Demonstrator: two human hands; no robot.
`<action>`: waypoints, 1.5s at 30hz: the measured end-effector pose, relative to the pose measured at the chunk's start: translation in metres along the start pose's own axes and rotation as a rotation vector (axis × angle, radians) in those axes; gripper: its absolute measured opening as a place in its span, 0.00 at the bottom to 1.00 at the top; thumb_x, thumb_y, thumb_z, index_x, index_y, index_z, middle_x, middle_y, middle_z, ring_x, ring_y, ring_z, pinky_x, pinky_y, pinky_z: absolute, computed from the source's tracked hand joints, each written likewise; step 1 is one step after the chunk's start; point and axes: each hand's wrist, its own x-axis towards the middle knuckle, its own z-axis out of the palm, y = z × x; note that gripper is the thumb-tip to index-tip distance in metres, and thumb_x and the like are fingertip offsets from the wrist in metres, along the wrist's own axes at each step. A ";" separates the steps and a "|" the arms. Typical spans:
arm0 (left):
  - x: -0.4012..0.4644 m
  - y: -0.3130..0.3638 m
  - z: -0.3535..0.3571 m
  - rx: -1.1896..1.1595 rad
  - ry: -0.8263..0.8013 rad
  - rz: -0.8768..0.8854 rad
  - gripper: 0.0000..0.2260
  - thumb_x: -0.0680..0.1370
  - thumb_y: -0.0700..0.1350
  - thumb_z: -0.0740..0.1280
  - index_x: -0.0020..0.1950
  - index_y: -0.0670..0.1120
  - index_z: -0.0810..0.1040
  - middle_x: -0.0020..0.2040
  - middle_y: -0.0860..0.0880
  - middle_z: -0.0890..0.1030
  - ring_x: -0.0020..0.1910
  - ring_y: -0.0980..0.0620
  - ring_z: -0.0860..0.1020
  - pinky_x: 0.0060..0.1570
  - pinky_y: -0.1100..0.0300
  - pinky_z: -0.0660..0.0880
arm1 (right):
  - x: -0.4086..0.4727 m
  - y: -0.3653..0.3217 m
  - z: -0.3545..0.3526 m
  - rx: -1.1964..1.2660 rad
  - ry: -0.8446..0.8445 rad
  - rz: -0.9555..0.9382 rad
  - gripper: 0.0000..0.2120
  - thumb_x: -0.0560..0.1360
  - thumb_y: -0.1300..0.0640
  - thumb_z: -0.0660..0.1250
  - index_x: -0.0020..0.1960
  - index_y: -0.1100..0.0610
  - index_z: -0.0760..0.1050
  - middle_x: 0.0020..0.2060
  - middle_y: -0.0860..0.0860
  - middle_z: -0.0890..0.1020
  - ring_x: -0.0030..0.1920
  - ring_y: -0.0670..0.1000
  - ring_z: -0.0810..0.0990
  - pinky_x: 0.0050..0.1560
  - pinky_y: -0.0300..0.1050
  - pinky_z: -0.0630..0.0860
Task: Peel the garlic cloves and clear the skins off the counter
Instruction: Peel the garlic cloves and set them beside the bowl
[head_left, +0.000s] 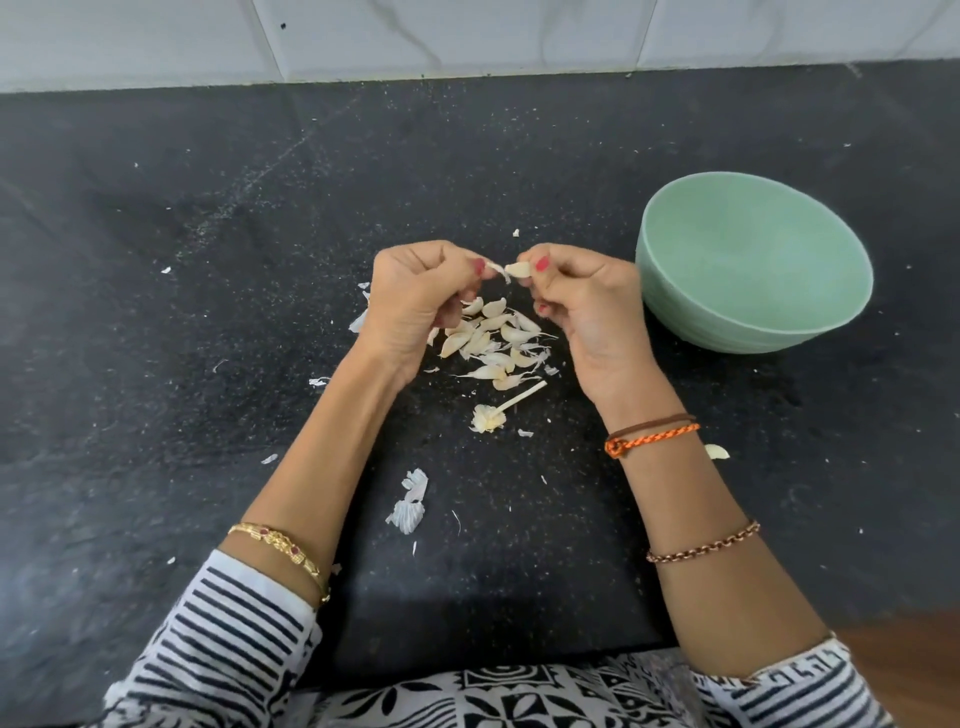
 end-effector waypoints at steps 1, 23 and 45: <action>-0.001 -0.001 0.001 0.026 0.014 0.011 0.10 0.66 0.39 0.66 0.27 0.47 0.82 0.21 0.54 0.73 0.22 0.60 0.65 0.21 0.70 0.59 | -0.001 0.002 0.002 -0.084 0.025 -0.036 0.11 0.74 0.69 0.64 0.38 0.57 0.80 0.28 0.48 0.78 0.32 0.43 0.72 0.32 0.33 0.70; -0.002 -0.009 -0.006 0.145 -0.039 0.271 0.14 0.69 0.26 0.67 0.34 0.44 0.70 0.33 0.55 0.83 0.35 0.60 0.80 0.38 0.67 0.75 | -0.002 0.010 0.007 -0.414 0.139 -0.281 0.10 0.74 0.66 0.66 0.39 0.52 0.79 0.31 0.43 0.79 0.33 0.41 0.76 0.40 0.49 0.80; -0.003 -0.007 -0.001 0.127 -0.082 0.214 0.12 0.62 0.30 0.64 0.30 0.45 0.66 0.25 0.56 0.77 0.28 0.63 0.74 0.31 0.69 0.69 | 0.002 0.010 0.001 -0.405 0.012 -0.332 0.11 0.72 0.69 0.67 0.40 0.54 0.80 0.31 0.42 0.79 0.31 0.38 0.75 0.36 0.31 0.71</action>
